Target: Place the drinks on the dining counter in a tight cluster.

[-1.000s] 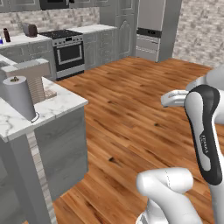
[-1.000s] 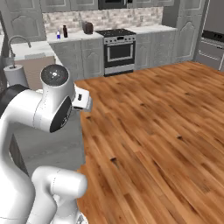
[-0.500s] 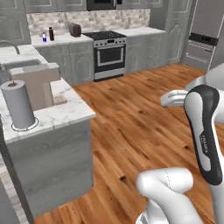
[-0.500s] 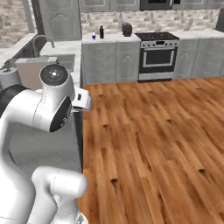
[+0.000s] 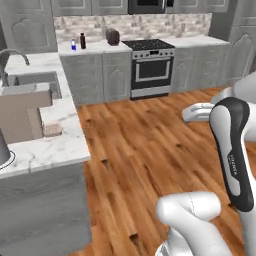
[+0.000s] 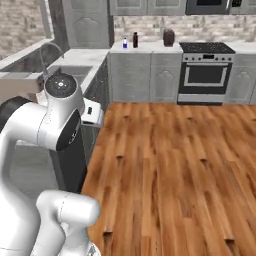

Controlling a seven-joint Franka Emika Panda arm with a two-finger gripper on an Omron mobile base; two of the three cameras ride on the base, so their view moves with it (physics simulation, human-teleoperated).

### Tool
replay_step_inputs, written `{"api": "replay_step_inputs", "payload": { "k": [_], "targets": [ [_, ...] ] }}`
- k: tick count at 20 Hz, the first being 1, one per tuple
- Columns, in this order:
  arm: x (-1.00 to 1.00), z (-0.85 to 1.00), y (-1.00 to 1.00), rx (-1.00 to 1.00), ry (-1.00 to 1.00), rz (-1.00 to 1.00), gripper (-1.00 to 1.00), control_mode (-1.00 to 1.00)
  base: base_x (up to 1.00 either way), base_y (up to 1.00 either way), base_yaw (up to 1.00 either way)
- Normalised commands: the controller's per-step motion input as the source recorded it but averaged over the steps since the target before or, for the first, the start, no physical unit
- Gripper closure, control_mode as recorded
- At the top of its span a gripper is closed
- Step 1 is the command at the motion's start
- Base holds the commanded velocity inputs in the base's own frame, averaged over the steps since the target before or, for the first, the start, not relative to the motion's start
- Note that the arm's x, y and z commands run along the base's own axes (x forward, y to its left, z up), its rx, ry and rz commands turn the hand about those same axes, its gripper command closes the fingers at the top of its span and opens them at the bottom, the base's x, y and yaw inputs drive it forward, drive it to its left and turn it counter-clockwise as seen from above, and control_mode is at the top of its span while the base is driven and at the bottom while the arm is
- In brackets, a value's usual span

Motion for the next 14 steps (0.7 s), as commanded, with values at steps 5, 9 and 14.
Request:
{"api": "replay_step_inputs", "payload": {
  "k": [5, 9, 14],
  "targets": [
    [0.00, 0.00, 0.00, 0.00, 0.00, 0.00, -1.00, 1.00, 1.00, -1.00, 0.43],
    [0.00, 0.00, 0.00, 0.00, 0.00, 0.00, -1.00, 1.00, 1.00, -1.00, 0.41],
    [0.00, 0.00, 0.00, 0.00, 0.00, 0.00, -1.00, 1.00, 1.00, -0.98, 0.39]
  ]
}}
